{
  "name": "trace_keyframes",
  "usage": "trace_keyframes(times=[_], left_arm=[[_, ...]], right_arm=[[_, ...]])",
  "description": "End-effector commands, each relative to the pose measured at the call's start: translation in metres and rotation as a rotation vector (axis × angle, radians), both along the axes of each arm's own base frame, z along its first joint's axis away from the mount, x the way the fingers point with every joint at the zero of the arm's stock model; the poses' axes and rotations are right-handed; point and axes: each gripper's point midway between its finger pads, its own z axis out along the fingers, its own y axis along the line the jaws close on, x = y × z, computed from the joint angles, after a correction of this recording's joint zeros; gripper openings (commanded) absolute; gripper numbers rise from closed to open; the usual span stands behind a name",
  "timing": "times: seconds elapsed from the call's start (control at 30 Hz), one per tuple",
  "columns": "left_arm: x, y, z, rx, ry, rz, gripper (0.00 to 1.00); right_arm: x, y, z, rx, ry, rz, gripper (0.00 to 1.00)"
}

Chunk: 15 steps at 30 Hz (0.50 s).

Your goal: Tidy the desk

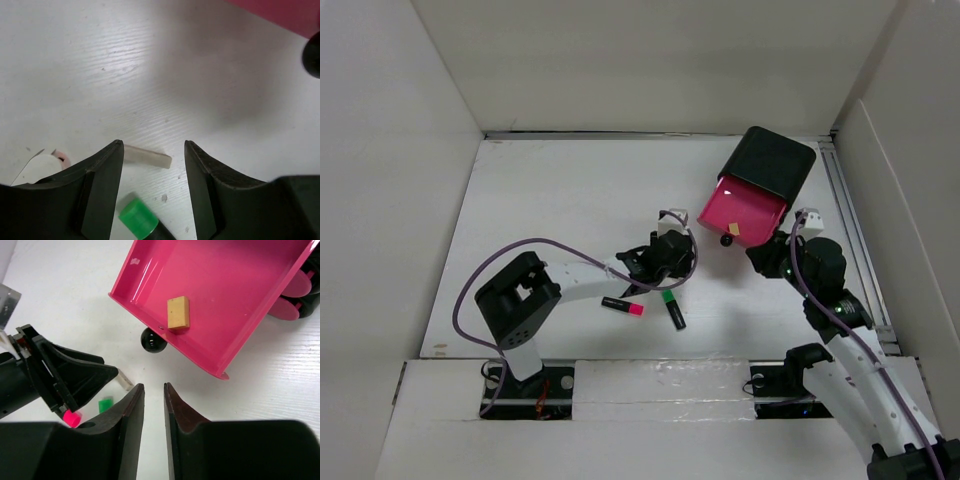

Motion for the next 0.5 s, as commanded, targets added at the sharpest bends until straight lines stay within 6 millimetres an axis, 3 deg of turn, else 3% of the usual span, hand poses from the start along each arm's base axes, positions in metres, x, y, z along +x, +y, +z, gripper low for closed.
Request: trace_keyframes(times=[0.0, 0.13, 0.47], left_arm=[[0.001, 0.021, -0.005, 0.027, 0.013, 0.110, 0.48], [0.000, 0.018, -0.010, 0.028, 0.039, 0.107, 0.49], [-0.013, 0.020, -0.018, 0.011, 0.097, 0.093, 0.51]], right_arm=[[0.005, 0.009, 0.030, 0.018, -0.096, 0.041, 0.29], [0.004, 0.011, 0.030, 0.022, -0.096, 0.054, 0.36], [0.003, 0.013, 0.027, 0.022, -0.092, 0.068, 0.38]])
